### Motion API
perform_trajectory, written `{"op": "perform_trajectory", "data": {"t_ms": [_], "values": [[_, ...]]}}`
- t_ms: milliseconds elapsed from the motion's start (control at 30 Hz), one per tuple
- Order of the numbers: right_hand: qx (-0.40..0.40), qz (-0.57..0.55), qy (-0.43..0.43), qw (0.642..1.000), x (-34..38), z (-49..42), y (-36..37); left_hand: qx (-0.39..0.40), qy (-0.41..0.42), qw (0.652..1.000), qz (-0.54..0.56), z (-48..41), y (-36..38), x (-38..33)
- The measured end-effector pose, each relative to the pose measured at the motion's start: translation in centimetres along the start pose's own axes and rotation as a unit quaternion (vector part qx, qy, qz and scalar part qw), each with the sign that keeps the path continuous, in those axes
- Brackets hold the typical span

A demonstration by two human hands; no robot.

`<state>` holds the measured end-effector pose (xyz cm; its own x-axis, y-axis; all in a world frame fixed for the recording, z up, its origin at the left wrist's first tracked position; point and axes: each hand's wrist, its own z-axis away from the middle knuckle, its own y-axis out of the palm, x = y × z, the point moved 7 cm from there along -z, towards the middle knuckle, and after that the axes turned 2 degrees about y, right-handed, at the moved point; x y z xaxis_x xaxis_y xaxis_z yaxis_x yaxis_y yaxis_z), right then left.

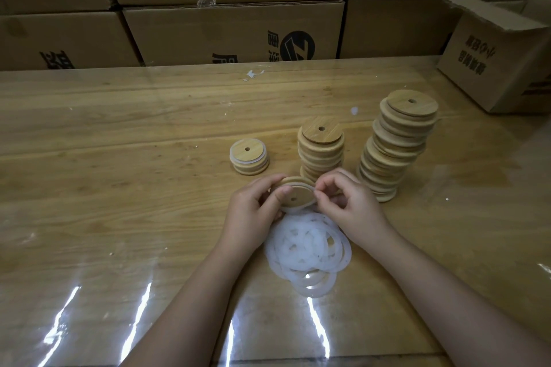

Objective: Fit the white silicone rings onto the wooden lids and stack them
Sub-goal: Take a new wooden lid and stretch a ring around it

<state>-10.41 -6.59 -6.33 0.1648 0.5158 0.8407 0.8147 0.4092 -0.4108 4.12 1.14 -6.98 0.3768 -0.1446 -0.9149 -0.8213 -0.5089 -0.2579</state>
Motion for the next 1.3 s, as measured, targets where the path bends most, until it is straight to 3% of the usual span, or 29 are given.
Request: {"op": "perform_trajectory", "data": {"t_ms": [267,467,800,967,1300], "values": [[0.037,0.017,0.012,0.999,-0.6,0.0,0.4,0.009,0.006,1.0,-0.03,0.1,-0.1,-0.1],[-0.009,0.034,-0.065,0.997,1.0,0.4,-0.2,0.037,0.122,0.979,-0.157,0.6,0.6,-1.6],[-0.036,0.026,-0.059,0.997,1.4,0.3,-0.6,0.004,0.131,0.989,-0.075,0.4,0.0,-1.9],[-0.027,0.04,-0.074,0.996,1.4,0.3,-0.3,-0.006,0.093,0.995,-0.033,0.2,-0.3,-1.4],[-0.008,0.026,-0.054,0.998,0.8,0.2,-0.2,-0.001,0.085,0.996,-0.02,0.2,-0.3,-1.4]]}}
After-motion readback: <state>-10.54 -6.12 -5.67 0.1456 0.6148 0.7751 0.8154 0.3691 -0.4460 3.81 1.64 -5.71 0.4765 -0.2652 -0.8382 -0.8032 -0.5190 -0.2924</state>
